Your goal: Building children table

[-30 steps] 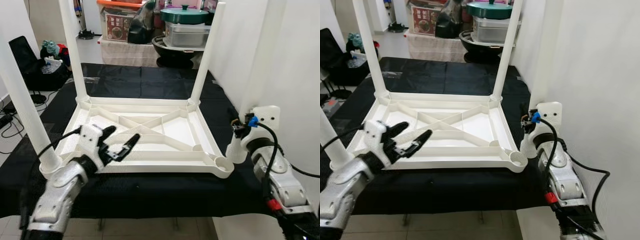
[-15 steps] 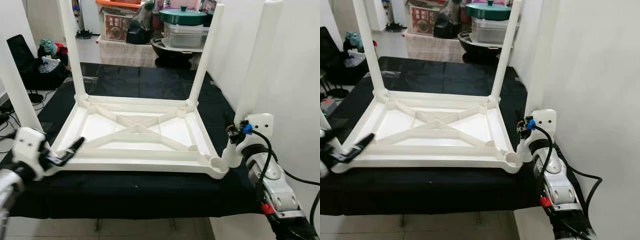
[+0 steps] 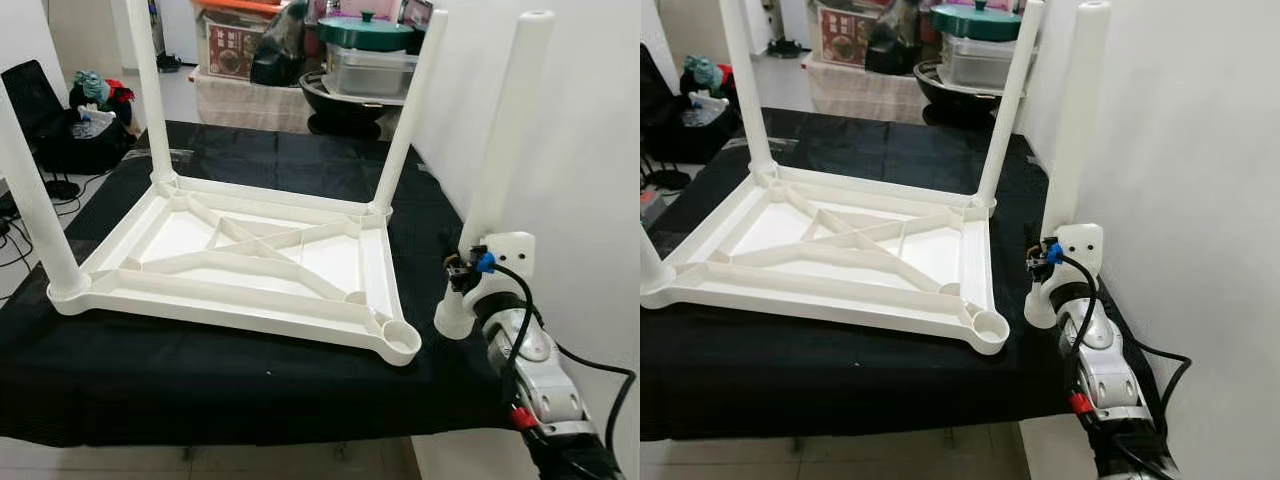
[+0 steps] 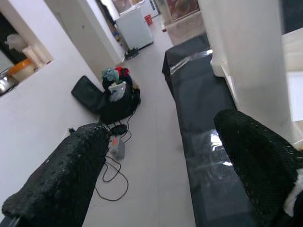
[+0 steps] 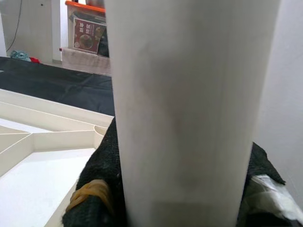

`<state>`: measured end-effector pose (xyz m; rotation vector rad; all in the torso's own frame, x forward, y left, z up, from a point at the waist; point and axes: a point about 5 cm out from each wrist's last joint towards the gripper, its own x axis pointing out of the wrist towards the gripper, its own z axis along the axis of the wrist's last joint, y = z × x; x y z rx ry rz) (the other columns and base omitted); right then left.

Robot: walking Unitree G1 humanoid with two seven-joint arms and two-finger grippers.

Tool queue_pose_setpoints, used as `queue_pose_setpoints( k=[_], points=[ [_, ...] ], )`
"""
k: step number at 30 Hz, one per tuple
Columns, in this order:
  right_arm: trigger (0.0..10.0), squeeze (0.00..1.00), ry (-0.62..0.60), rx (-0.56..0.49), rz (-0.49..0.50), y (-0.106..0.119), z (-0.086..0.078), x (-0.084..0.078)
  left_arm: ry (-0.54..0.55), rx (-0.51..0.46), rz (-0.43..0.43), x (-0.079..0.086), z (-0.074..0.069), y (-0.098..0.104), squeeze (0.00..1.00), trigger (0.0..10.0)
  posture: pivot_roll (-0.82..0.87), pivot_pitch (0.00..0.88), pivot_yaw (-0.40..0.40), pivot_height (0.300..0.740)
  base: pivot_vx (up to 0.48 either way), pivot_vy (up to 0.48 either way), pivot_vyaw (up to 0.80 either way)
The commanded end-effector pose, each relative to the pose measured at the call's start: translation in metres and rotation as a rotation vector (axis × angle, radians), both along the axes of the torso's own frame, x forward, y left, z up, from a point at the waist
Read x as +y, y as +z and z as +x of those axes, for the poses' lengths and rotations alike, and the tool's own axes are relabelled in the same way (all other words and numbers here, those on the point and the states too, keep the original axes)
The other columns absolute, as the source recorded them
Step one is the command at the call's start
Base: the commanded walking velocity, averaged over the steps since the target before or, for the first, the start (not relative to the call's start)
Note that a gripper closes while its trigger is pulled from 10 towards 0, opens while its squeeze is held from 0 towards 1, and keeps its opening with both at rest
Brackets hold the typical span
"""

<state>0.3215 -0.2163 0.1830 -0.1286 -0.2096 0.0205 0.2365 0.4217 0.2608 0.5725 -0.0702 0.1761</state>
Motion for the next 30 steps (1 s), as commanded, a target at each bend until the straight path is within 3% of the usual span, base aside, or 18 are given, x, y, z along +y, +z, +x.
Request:
queue_pose_setpoints(
  k=[1, 2, 3, 5, 6, 8, 9, 10, 12, 13, 14, 15, 17, 23, 24, 30],
  points=[
    [0.0, 0.00, -0.010, -0.049, 0.009, 0.009, -0.001, -0.005, 0.001, 0.000, 0.042, 0.001, 0.000, 0.007, 0.84, 10.0, 0.16, 0.000, -0.130, 0.740, 0.000, 0.000, 0.00],
    [0.0, 0.00, 0.010, -0.071, 0.041, 0.016, -0.001, -0.005, -0.072, -0.020, -0.016, -0.016, 0.014, -0.002, 0.84, 10.0, 0.15, 0.000, -0.119, 0.740, 0.000, 0.000, 0.00],
    [0.0, 0.00, 0.010, -0.071, 0.041, 0.016, -0.001, -0.005, -0.072, -0.020, -0.016, -0.016, 0.014, -0.002, 0.84, 10.0, 0.15, 0.000, -0.119, 0.740, 0.000, 0.000, 0.00],
    [0.0, 0.00, 0.025, -0.087, 0.063, 0.020, -0.001, -0.004, -0.173, -0.022, -0.064, -0.040, 0.028, -0.016, 0.84, 10.0, 0.14, 0.000, -0.115, 0.740, 0.000, 0.000, 0.00],
    [0.0, 0.00, 0.025, -0.087, 0.063, 0.020, -0.001, -0.004, -0.173, -0.022, -0.064, -0.040, 0.028, -0.016, 0.84, 10.0, 0.14, 0.000, -0.115, 0.740, 0.000, 0.000, 0.00],
    [0.0, 0.00, 0.047, -0.100, 0.091, 0.023, -0.001, -0.001, -0.250, -0.024, -0.126, -0.065, 0.039, -0.034, 0.84, 10.0, 0.13, 0.000, -0.109, 0.740, 0.000, 0.000, 0.00],
    [0.0, 0.00, 0.068, -0.111, 0.098, 0.025, -0.003, 0.000, -0.303, -0.030, -0.171, -0.085, 0.045, -0.045, 0.84, 10.0, 0.11, 0.000, -0.102, 0.740, 0.000, 0.000, 0.00],
    [0.0, 0.00, 0.068, -0.111, 0.098, 0.025, -0.003, 0.000, -0.303, -0.030, -0.171, -0.085, 0.045, -0.045, 0.84, 10.0, 0.11, 0.000, -0.102, 0.740, 0.000, 0.000, 0.00],
    [0.0, 0.00, 0.101, -0.127, 0.100, 0.029, -0.006, 0.001, -0.395, -0.037, -0.243, -0.118, 0.052, -0.058, 0.85, 10.0, 0.11, 0.000, -0.099, 0.740, 0.000, 0.000, 0.00],
    [0.0, 0.00, 0.101, -0.127, 0.100, 0.029, -0.006, 0.001, -0.395, -0.037, -0.243, -0.118, 0.052, -0.058, 0.85, 10.0, 0.11, 0.000, -0.099, 0.740, 0.000, 0.000, 0.00],
    [0.0, 0.00, 0.111, -0.131, 0.089, 0.029, -0.007, 0.001, -0.447, -0.033, -0.271, -0.136, 0.055, -0.065, 0.84, 10.0, 0.10, 0.000, -0.099, 0.740, 0.000, 0.000, 0.00],
    [0.0, 0.00, 0.111, -0.131, 0.089, 0.029, -0.007, 0.001, -0.447, -0.033, -0.271, -0.136, 0.055, -0.065, 0.84, 10.0, 0.10, 0.000, -0.099, 0.740, 0.000, 0.000, 0.00],
    [0.0, 0.00, 0.084, -0.117, 0.032, 0.024, -0.008, 0.000, -0.516, -0.030, -0.322, -0.163, 0.059, -0.075, 0.85, 10.0, 0.10, 0.000, -0.102, 0.740, 0.000, 0.000, 0.00],
    [0.0, 0.00, 0.050, -0.102, -0.005, 0.019, -0.007, -0.003, -0.548, -0.030, -0.346, -0.176, 0.061, -0.078, 0.85, 10.0, 0.10, 0.000, -0.098, 0.740, 0.000, 0.000, 0.00],
    [0.0, 0.00, 0.029, -0.092, -0.048, 0.015, -0.008, -0.004, -0.556, -0.029, -0.350, -0.180, 0.062, -0.079, 0.85, 10.0, 0.10, 0.000, -0.094, 0.740, 0.000, 0.000, 0.00],
    [0.0, 0.00, 0.001, -0.079, -0.085, 0.006, -0.010, -0.003, -0.542, -0.041, -0.362, -0.182, 0.063, -0.076, 0.85, 10.0, 0.11, 0.000, -0.097, 0.740, 0.000, 0.000, 0.00]
  ],
)
